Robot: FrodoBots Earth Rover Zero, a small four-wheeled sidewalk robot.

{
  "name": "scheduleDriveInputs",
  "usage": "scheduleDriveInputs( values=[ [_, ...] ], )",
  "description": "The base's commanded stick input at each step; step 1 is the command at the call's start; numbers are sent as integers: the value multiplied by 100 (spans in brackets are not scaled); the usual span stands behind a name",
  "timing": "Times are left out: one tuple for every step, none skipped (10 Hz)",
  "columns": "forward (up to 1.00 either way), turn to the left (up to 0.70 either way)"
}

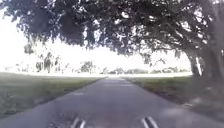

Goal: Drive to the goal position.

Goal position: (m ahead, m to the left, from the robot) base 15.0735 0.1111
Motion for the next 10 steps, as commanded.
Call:
scheduleDriveInputs(
  values=[
    [85,0],
    [85,0],
    [85,0],
    [85,0],
    [85,0],
    [85,0],
    [85,0],
    [85,0],
    [85,0],
    [85,0]
  ],
)
